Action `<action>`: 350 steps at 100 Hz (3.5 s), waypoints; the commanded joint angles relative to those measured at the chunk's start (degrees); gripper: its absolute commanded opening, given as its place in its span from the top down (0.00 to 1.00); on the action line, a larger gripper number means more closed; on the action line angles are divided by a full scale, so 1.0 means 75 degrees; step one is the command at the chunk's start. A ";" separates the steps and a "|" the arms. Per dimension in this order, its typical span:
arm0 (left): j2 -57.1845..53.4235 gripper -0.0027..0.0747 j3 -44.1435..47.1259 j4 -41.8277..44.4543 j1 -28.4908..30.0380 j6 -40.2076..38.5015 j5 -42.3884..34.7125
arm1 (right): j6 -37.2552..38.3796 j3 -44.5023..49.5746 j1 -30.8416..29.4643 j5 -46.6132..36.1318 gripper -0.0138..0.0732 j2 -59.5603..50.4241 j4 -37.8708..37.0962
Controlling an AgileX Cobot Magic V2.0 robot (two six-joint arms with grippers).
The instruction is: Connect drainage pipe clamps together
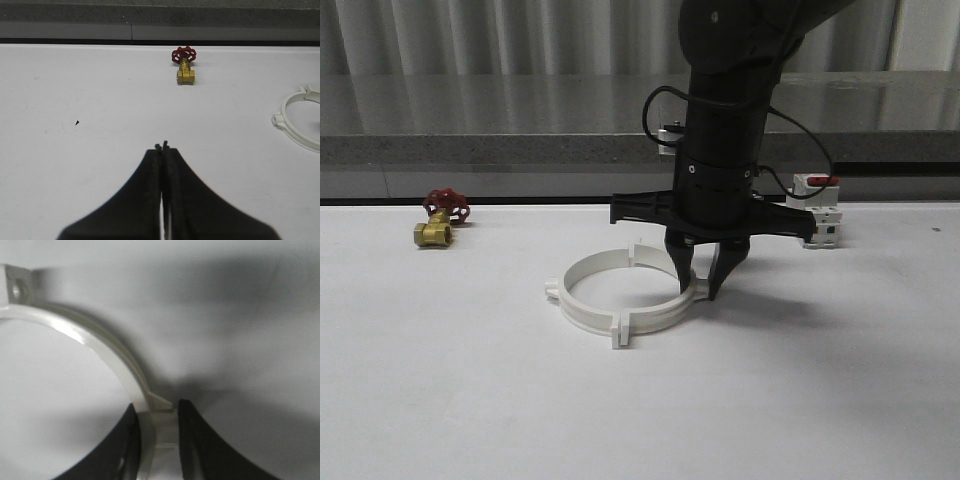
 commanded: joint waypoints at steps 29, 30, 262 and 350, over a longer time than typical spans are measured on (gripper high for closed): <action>0.0071 0.99 -0.0208 0.0054 0.0030 -0.0007 -0.0547 | 0.0012 -0.0224 -0.0017 -0.0254 0.77 -0.0432 0.0065; 0.0071 0.99 -0.0208 0.0054 0.0030 -0.0007 -0.0547 | 0.0012 -0.0224 -0.0017 -0.0243 0.76 -0.0432 0.0065; 0.0071 0.99 -0.0208 0.0054 0.0030 -0.0007 -0.0547 | -0.1844 0.7661 -0.3005 -0.0340 0.98 -1.3022 -0.1973; 0.0071 0.99 -0.0208 0.0054 0.0030 -0.0007 -0.0561 | -0.4989 1.1234 -0.4439 -0.4647 0.98 -1.6191 0.0713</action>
